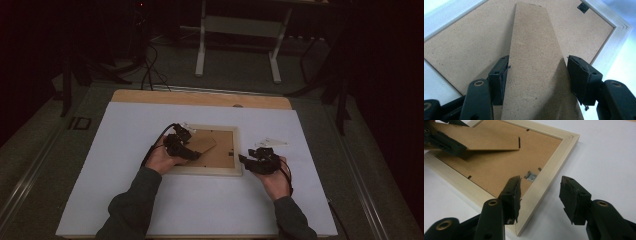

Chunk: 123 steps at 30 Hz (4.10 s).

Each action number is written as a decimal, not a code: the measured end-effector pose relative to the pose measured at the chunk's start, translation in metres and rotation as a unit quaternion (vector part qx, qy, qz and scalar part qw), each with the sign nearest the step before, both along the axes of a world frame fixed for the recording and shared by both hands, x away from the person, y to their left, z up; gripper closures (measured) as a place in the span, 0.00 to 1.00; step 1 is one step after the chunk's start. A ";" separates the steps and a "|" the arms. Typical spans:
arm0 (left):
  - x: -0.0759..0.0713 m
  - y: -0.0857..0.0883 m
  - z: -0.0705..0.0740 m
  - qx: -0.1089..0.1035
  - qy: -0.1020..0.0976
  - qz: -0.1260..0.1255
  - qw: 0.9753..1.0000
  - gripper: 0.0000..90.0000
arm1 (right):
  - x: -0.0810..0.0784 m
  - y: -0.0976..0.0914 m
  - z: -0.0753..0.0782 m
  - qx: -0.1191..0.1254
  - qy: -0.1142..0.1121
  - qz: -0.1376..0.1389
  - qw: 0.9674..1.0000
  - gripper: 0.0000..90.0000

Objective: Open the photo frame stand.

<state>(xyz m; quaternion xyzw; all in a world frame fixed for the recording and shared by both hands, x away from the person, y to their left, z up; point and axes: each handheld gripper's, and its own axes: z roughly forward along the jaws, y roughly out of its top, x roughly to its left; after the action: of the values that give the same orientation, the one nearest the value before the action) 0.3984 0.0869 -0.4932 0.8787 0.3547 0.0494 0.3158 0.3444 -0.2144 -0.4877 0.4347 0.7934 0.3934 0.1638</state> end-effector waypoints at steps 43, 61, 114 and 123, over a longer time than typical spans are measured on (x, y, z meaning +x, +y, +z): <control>-0.034 -0.011 0.018 0.037 -0.113 -0.008 0.993 0.44 | 0.048 0.007 0.025 -0.025 0.029 0.007 0.999 0.65; -0.047 -0.012 0.019 0.044 -0.150 -0.006 0.988 0.44 | 0.068 0.004 0.026 -0.006 0.068 -0.001 0.998 0.61; -0.056 0.001 0.017 -0.015 -0.133 -0.014 0.991 0.42 | 0.085 -0.003 0.020 0.083 0.133 0.021 0.987 0.64; -0.041 0.010 0.016 -0.065 -0.053 -0.014 0.996 0.42 | 0.084 -0.002 0.022 0.079 0.130 0.021 0.988 0.64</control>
<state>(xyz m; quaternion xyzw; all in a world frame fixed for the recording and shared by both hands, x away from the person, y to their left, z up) 0.3577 0.0973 -0.4772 0.8574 0.3276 0.0683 0.3911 0.4281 -0.2169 -0.4661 0.4769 0.7832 0.3987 0.0157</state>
